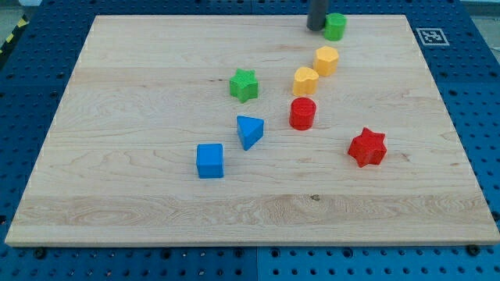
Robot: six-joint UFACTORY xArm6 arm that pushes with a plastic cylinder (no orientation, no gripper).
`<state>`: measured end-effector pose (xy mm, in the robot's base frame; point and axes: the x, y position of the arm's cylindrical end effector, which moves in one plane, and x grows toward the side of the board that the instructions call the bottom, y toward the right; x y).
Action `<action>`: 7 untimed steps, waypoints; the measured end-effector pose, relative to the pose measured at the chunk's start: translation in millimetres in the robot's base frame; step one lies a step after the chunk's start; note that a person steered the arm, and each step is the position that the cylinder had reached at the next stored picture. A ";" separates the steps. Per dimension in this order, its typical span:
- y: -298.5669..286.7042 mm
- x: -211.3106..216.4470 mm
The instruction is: Push the green circle to the top right corner of the board
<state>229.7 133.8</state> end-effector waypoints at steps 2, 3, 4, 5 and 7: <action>33.3 18.7; 47.6 19.9; 50.2 28.0; 50.6 45.6; 68.2 57.7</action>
<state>287.4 202.0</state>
